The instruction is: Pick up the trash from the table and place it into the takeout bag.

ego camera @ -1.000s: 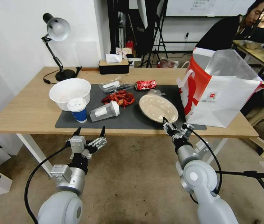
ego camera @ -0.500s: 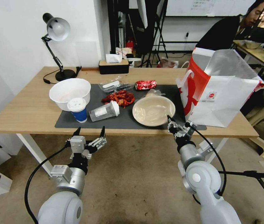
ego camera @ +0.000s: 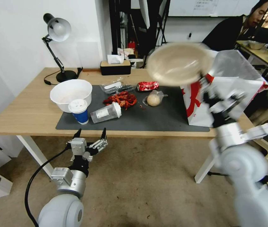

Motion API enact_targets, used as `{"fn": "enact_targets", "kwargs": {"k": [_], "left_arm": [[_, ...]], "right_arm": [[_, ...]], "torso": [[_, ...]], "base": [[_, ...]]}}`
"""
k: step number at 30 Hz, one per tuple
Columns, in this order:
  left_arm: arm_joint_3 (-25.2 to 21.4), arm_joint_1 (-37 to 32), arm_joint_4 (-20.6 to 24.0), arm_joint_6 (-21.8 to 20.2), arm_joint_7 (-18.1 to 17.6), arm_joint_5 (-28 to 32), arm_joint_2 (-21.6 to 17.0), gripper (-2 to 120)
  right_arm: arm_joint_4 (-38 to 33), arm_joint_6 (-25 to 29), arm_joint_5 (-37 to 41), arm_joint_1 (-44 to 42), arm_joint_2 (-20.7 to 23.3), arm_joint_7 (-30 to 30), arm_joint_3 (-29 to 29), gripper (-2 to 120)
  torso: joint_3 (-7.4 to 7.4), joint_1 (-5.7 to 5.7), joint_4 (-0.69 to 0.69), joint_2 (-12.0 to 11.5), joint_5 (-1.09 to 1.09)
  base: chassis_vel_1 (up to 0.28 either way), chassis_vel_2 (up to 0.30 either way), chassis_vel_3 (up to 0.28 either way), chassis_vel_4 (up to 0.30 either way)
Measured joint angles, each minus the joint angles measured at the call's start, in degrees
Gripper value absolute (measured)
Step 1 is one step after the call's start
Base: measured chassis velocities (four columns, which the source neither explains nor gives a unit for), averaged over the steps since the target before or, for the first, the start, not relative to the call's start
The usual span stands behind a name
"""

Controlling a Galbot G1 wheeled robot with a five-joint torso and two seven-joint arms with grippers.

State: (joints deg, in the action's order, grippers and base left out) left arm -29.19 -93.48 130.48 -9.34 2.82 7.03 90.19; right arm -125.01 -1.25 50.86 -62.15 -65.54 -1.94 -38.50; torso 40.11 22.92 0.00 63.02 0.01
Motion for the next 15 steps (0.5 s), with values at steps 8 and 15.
{"fn": "enact_targets", "kwargs": {"k": [8, 15], "left_arm": [[0.51, -0.23, -0.10, 0.70, 0.34, -0.54, 0.46, 100], [0.45, -0.30, -0.10, 0.95, 0.40, -0.55, 0.42, 100]], "right_arm": [[7.60, -1.22, -9.31, 4.42, 4.30, -5.99, -4.32, 0], [10.00, -3.67, -12.30, 5.35, 4.41, -8.29, -5.56, 0]], "torso": [[0.00, 0.00, -0.01, 0.00, 0.01], [0.00, 0.00, -0.01, 0.00, 0.00]], "base": [[0.000, 0.000, 0.000, 0.000], [0.000, 0.000, 0.000, 0.000]]}}
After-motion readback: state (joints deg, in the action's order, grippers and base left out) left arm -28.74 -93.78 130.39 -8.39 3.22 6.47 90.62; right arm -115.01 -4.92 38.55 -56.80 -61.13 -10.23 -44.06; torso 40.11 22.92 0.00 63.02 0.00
